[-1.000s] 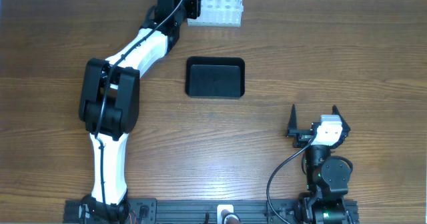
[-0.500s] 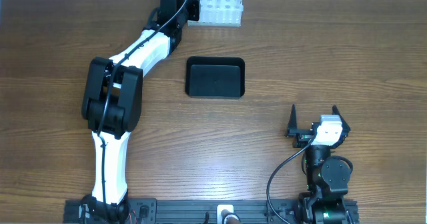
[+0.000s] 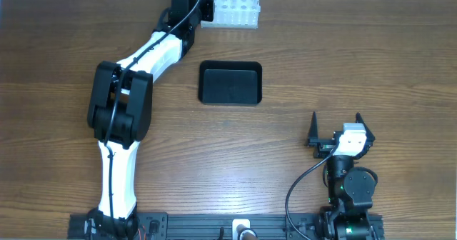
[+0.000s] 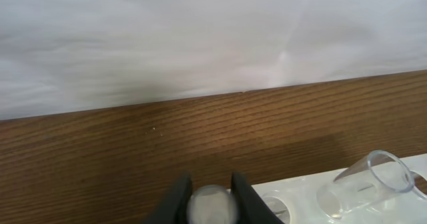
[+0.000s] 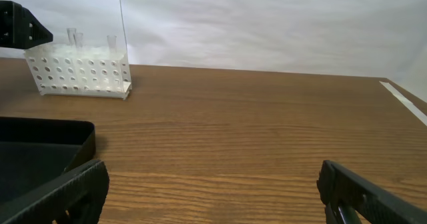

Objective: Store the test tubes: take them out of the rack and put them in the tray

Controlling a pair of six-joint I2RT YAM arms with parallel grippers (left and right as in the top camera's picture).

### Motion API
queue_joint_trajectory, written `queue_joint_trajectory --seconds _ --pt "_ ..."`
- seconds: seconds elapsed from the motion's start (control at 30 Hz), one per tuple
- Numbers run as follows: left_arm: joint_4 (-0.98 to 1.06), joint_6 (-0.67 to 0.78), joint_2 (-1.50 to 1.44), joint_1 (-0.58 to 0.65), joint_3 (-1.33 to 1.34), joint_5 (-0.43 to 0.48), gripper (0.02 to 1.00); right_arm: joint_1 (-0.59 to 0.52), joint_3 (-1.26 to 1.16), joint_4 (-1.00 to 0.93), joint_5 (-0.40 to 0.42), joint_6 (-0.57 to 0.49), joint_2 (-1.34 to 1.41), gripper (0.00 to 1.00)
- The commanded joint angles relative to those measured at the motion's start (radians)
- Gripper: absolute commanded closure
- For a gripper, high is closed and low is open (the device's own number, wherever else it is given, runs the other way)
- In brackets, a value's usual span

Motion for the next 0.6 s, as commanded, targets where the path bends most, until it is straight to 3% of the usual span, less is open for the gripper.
queue_joint_trajectory --seconds 0.03,0.6 --pt "0.004 0.000 0.017 -0.007 0.024 -0.012 0.838 -0.005 -0.006 -0.003 0.008 0.003 -0.006 0.007" --pt "0.018 0.000 0.014 -0.007 0.024 -0.012 0.969 -0.005 -0.006 -0.003 0.008 0.003 -0.006 0.009"
